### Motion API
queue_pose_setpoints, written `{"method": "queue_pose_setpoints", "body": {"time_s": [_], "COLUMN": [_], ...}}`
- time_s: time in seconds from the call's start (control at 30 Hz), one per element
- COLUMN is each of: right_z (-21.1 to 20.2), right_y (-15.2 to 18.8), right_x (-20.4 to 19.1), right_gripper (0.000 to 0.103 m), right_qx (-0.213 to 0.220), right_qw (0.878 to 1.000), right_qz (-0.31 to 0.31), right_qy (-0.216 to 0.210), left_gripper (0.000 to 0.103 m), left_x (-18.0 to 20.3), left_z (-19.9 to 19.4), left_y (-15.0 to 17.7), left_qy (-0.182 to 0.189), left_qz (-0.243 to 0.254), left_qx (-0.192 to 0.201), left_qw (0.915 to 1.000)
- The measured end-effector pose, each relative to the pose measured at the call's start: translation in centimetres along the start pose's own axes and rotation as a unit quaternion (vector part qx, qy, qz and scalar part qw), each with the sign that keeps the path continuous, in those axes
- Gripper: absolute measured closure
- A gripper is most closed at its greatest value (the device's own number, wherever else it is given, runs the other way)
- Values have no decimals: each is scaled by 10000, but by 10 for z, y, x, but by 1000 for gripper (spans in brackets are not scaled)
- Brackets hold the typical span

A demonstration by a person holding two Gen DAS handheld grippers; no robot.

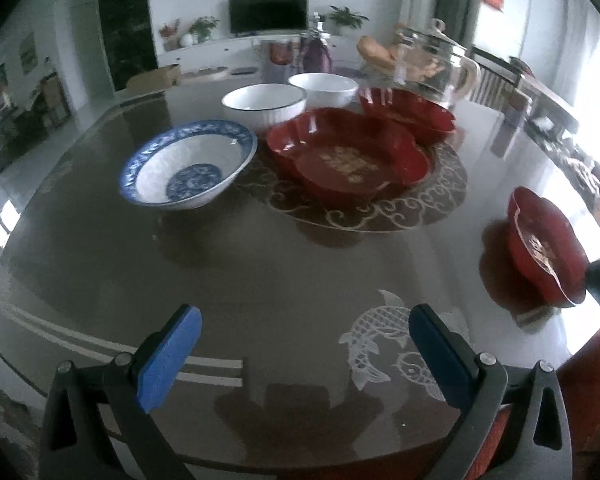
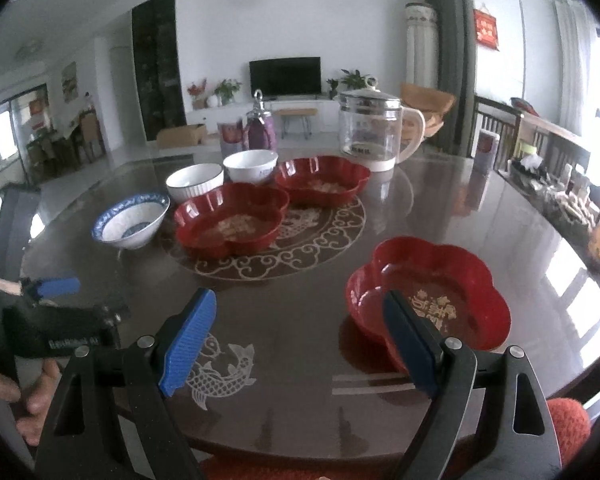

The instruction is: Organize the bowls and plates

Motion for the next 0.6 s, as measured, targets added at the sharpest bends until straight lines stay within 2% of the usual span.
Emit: {"method": "queue_pose_setpoints", "body": {"time_s": [0.1, 0.17, 0.23, 0.33, 0.5, 0.6], "right_z": [0, 1, 5, 11, 34, 52], "right_y": [-1, -1, -3, -13, -48, -74], "right_x": [-1, -2, -4, -3, -2, -1], "right_gripper": [15, 15, 15, 15, 15, 15], "right_qx": [-35, -82, -186, -304, -747, -1102], "right_qw": [10000, 9999, 9997, 9989, 9940, 9883], "right_qz": [-14, -45, -59, -8, 171, 388], "right_qy": [-17, -50, -141, -365, -783, -980], "left_gripper": [0, 0, 0, 0, 1, 1], "left_x": [3, -3, -14, -31, -46, -42], "left_z": [-5, -7, -5, 11, 47, 63], "left_y": [-18, -43, -72, -113, -163, -182], "left_qy": [281, 596, 978, 1562, 1258, 1368], "left_qz": [86, 20, -152, -352, -112, 52], "left_qx": [45, 23, -128, -598, -933, -1018], "left_qw": [9996, 9982, 9950, 9853, 9876, 9853]}}
Point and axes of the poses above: each gripper's, at about its wrist camera, not at the fingertips, and z roughly the way its jaws point, x to its right, y to its underside, the point moved 8 cm from there along z, roughly the way its jaws point, and after that the axes turned 3 degrees about y, right-handed, at the moved point
